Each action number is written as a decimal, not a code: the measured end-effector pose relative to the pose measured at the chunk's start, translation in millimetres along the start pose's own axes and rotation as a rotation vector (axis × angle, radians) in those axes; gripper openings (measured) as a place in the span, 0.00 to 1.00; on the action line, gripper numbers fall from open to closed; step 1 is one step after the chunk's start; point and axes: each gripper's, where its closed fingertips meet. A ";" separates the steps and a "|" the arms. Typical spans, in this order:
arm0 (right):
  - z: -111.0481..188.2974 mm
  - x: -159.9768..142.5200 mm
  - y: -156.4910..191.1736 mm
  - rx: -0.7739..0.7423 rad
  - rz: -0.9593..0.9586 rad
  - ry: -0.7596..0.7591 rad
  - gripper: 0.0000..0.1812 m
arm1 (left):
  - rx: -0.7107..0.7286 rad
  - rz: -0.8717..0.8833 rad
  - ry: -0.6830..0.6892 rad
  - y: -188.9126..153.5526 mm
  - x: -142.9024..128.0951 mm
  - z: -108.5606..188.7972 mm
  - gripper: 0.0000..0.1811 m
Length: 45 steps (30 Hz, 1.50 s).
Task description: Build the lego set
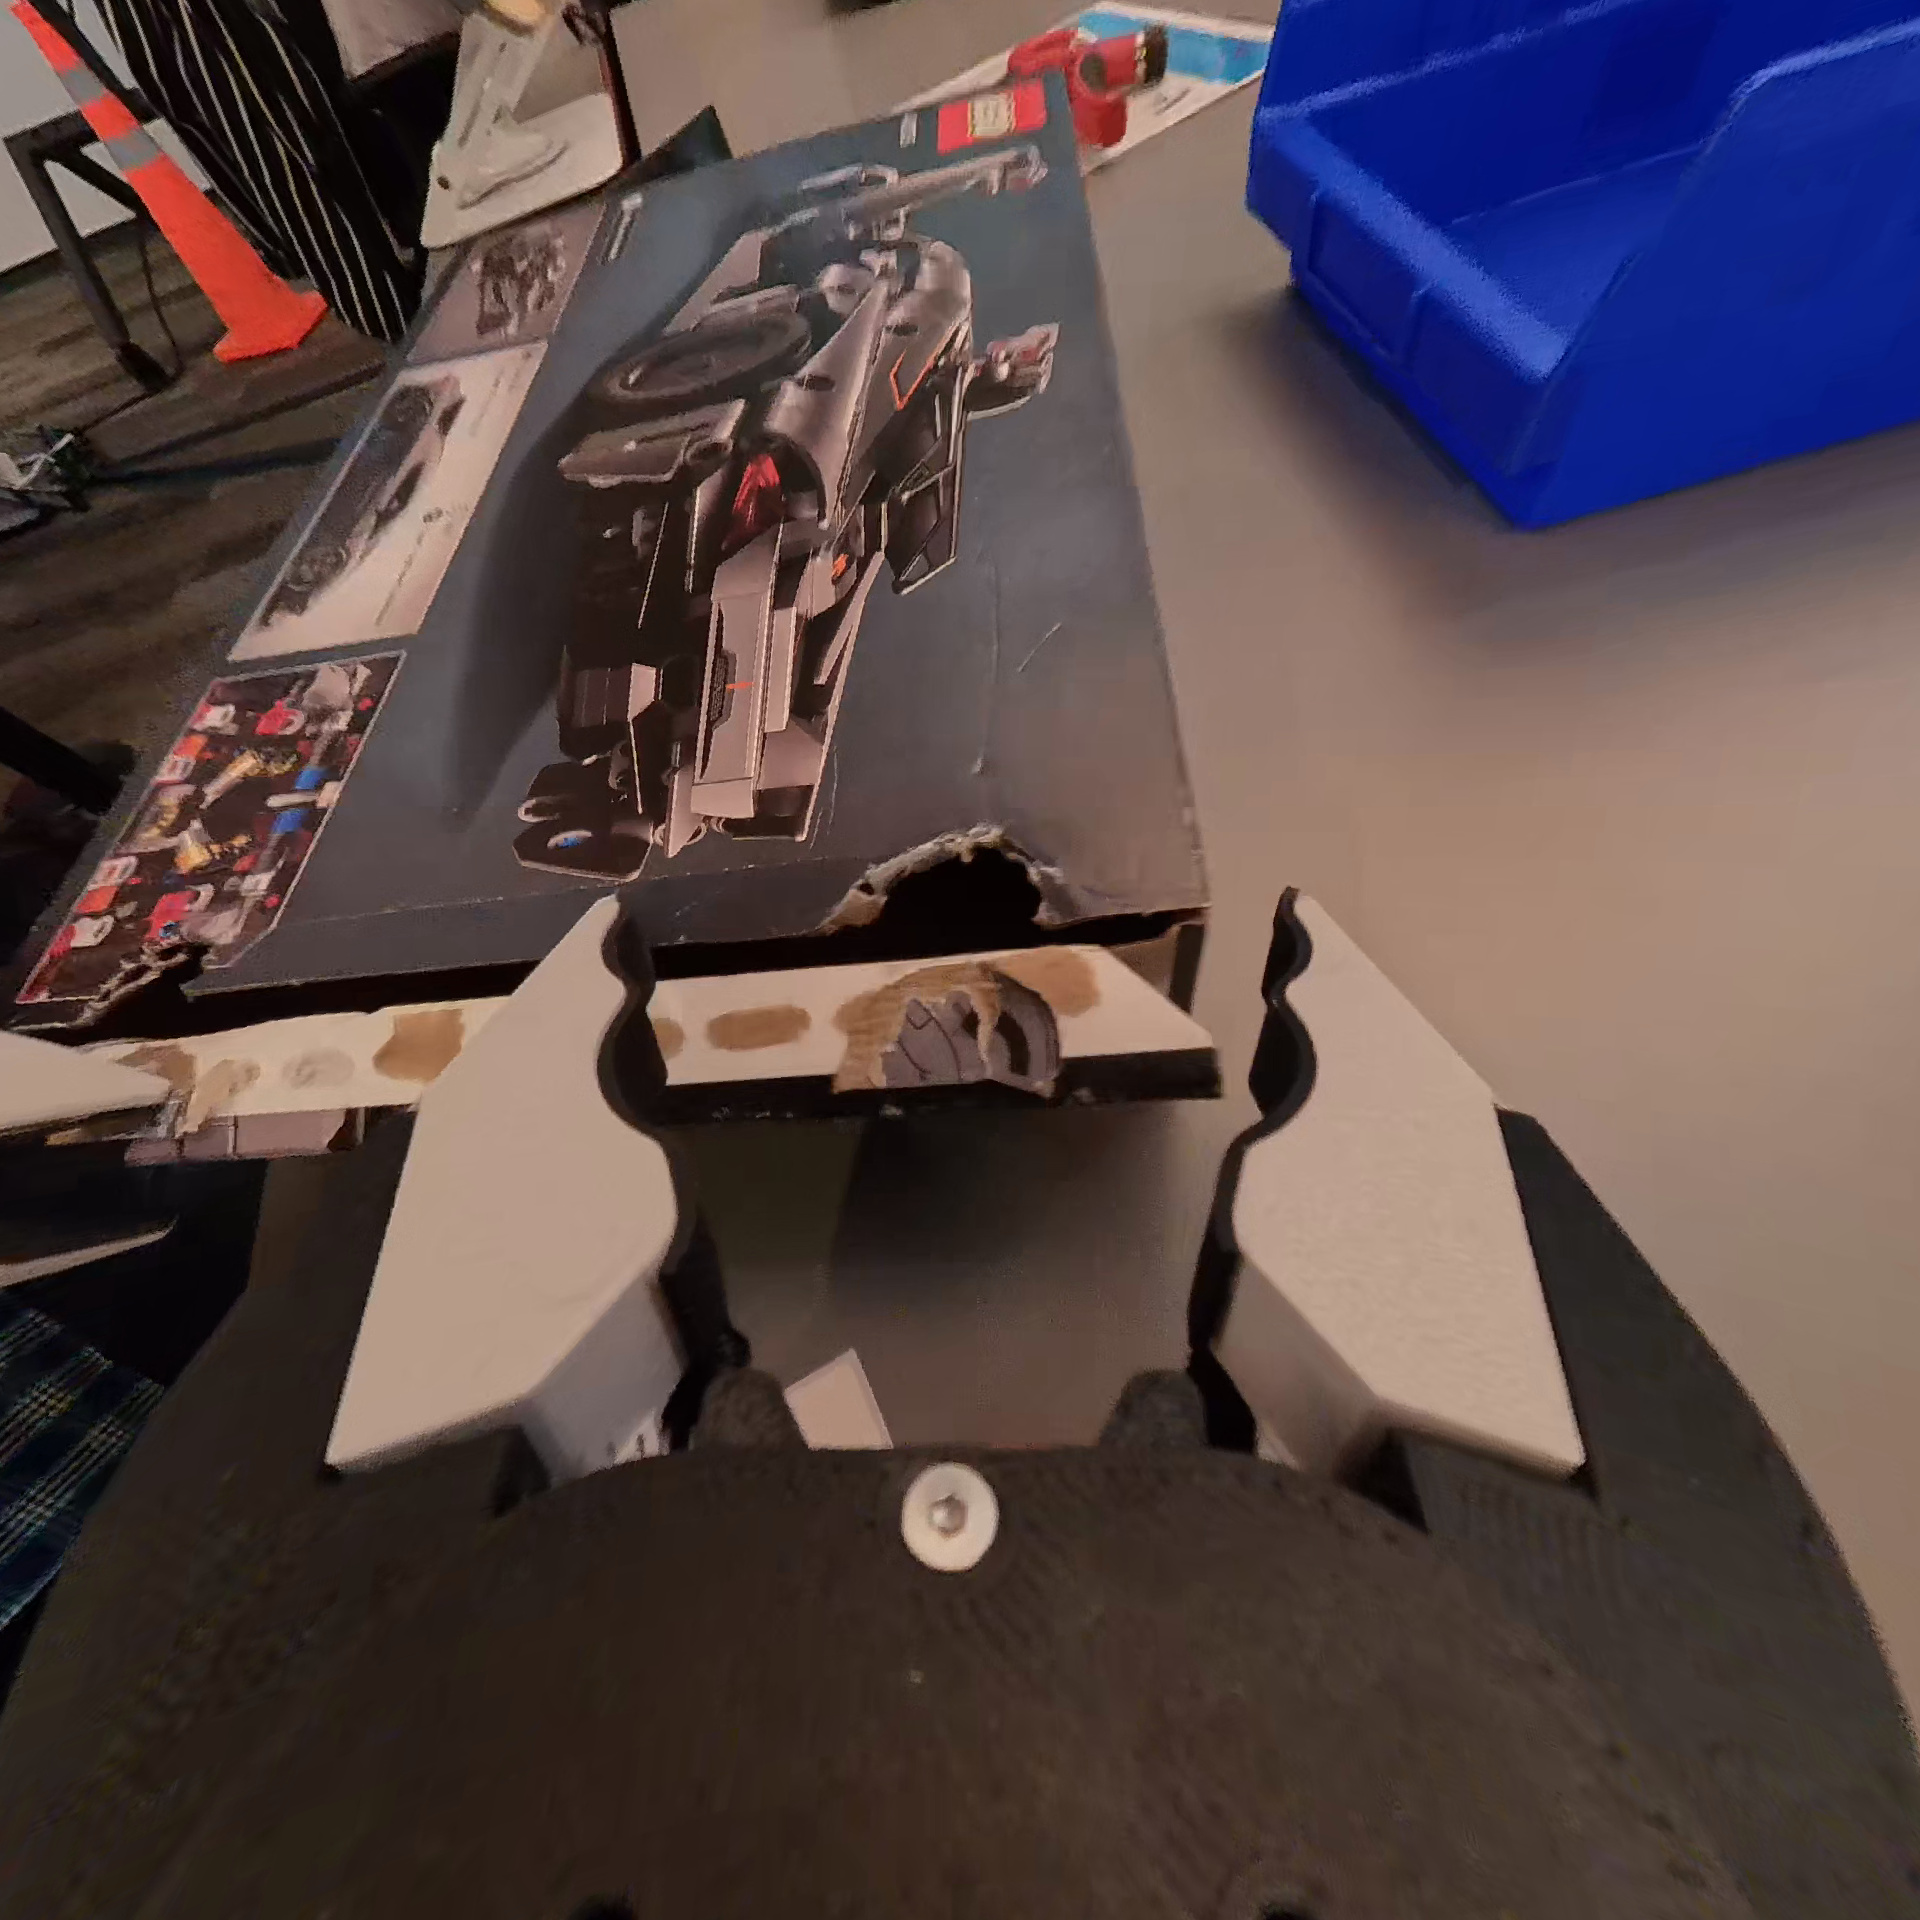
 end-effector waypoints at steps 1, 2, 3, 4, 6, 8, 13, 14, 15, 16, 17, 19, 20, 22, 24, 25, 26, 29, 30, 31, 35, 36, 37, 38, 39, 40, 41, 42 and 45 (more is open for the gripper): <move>5.4 4.0 -3.7 -0.005 0.009 -0.007 0.64 | -0.005 0.018 -0.010 1.5 -0.7 0.3 0.13; 9.8 4.0 -5.3 -0.003 0.034 0.008 0.64 | -0.006 0.033 -0.016 2.7 -1.9 0.4 0.13; 11.8 -0.4 -6.5 0.001 0.057 0.049 0.65 | -0.012 0.029 -0.016 2.3 -2.2 0.2 0.13; 12.2 -4.1 -9.0 -0.005 0.075 0.075 0.64 | -0.018 0.022 -0.012 1.8 -1.7 -0.1 0.13; 11.5 -9.2 -12.8 -0.012 0.099 0.095 0.61 | -0.029 0.027 -0.015 0.3 -0.4 -1.5 0.13; 10.2 -12.4 -11.8 0.002 0.083 0.109 0.59 | -0.034 0.038 -0.023 0.8 -0.5 -2.0 0.13; 5.5 -13.1 -6.6 0.003 0.101 0.118 0.53 | -0.060 0.108 -0.054 3.3 -2.9 -1.5 0.13; 5.2 -11.9 -6.7 -0.002 0.109 0.118 0.53 | -0.060 0.118 -0.062 4.6 -3.2 -0.8 0.12; 4.4 -11.1 -7.0 -0.004 0.107 0.118 0.54 | -0.052 0.115 -0.060 7.0 -4.1 0.5 0.12; 3.6 -11.4 -6.9 0.001 0.098 0.120 0.54 | -0.043 0.117 -0.055 9.5 -5.5 1.9 0.13; 3.5 -11.2 -6.6 0.007 0.097 0.116 0.53 | -0.034 0.123 -0.054 11.7 -6.4 3.3 0.14; 4.2 -10.8 -5.2 0.008 0.097 0.105 0.51 | -0.005 0.120 -0.076 14.5 -3.6 7.5 0.18; 6.0 -9.7 -5.5 0.002 0.099 0.095 0.51 | -0.006 0.116 -0.073 12.7 -3.1 8.5 0.21; 8.2 -9.6 -6.7 -0.011 0.099 0.087 0.52 | 0.009 0.120 -0.076 12.8 -3.0 11.3 0.27; 7.5 -10.2 -7.0 -0.006 0.084 0.084 0.53 | 0.001 0.147 -0.048 16.0 -8.3 8.3 0.35; 7.9 -9.5 -7.1 -0.009 0.085 0.078 0.53 | 0.003 0.164 -0.014 20.5 -14.1 5.0 0.43; 8.9 -8.6 -7.0 -0.016 0.093 0.070 0.53 | -0.002 0.180 0.006 24.1 -18.3 2.2 0.47; 9.7 -8.7 -5.7 -0.017 0.081 0.058 0.51 | -0.051 0.237 0.050 26.5 -29.1 -5.6 0.49; 9.3 -8.9 -6.6 -0.017 0.076 0.059 0.52 | -0.078 0.250 0.071 23.8 -34.0 -8.9 0.49; 8.7 -8.9 -7.5 -0.016 0.070 0.061 0.53 | -0.106 0.284 0.055 21.6 -33.0 -10.7 0.48; 9.4 -5.7 -5.1 -0.026 0.086 0.035 0.50 | -0.095 0.299 0.049 24.7 -35.8 -12.2 0.47; 9.9 -6.0 -5.8 -0.023 0.075 0.034 0.50 | -0.092 0.301 0.041 25.2 -36.0 -12.0 0.47; 10.8 -5.8 -7.3 -0.022 0.066 0.032 0.52 | -0.086 0.297 0.039 25.5 -36.2 -11.6 0.46; 12.0 -5.4 -9.8 -0.025 0.061 0.032 0.53 | -0.084 0.300 0.034 25.4 -36.2 -11.6 0.46; 12.6 -5.3 -12.0 -0.028 0.061 0.034 0.54 | -0.086 0.308 0.026 25.5 -36.2 -11.7 0.45; 12.9 -6.4 -12.5 -0.025 0.066 0.042 0.54 | -0.089 0.314 0.019 25.6 -36.2 -11.7 0.46; 13.1 -6.7 -13.3 -0.028 0.070 0.046 0.55 | -0.089 0.315 0.015 25.5 -36.0 -11.8 0.45; 12.8 -7.2 -13.1 -0.027 0.071 0.052 0.54 | -0.086 0.311 0.013 25.5 -35.7 -11.7 0.45; 9.4 -8.1 -9.3 -0.002 0.060 0.064 0.51 | -0.083 0.313 0.010 25.5 -35.5 -11.5 0.45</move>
Point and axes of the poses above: each gripper's, where its closed fingertips meet, z back along the fingers, x out of its top, y = z × x across the jaws, and after that the axes turned 12 degrees about -x, right-handed
